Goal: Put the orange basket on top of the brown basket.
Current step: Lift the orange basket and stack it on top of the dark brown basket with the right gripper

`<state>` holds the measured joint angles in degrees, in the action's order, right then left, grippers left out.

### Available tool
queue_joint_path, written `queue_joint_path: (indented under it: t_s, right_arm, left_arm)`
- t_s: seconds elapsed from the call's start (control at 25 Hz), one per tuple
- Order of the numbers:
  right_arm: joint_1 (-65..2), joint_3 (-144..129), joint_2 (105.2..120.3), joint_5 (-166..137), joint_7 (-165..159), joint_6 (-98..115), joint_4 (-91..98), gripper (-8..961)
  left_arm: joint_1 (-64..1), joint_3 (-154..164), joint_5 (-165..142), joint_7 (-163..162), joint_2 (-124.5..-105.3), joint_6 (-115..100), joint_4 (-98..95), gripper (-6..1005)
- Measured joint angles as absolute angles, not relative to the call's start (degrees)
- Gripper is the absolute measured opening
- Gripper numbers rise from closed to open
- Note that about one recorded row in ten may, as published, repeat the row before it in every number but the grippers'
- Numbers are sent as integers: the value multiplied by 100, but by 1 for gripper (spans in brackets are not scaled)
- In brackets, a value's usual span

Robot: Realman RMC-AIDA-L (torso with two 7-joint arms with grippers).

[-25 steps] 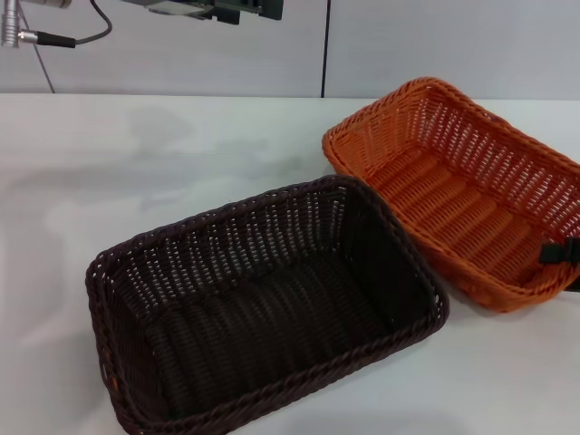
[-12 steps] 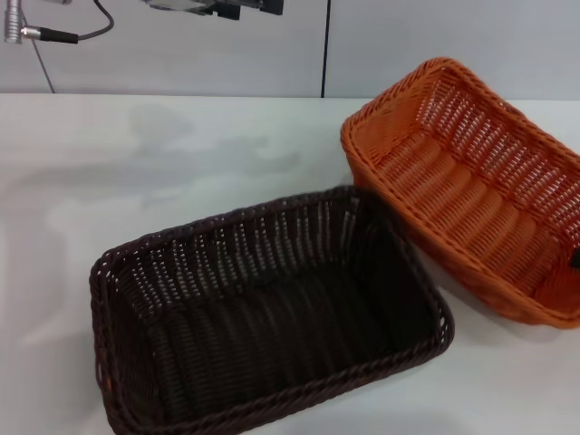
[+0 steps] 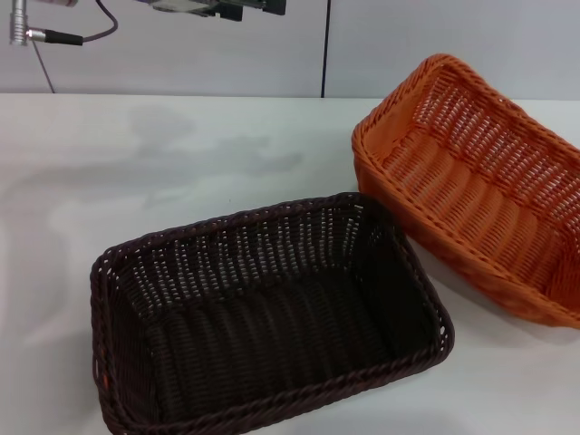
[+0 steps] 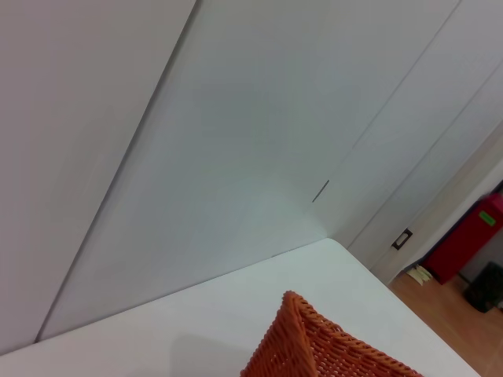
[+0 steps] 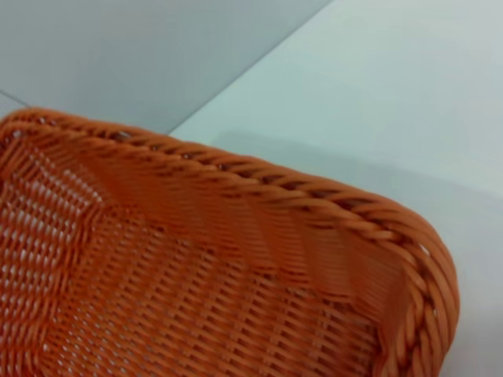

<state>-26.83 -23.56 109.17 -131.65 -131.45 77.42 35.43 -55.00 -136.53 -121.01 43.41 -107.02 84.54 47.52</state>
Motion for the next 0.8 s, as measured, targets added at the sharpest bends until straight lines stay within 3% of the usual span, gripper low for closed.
queue_joint_path:
  t_s: [0.8]
  right_arm:
    - [-2405, -1643, 10884, -12570, -12778, 7194, 3622, 310]
  left_arm:
    - [-5555, -13653, -12088, 4437, -10877, 8198, 4742, 840]
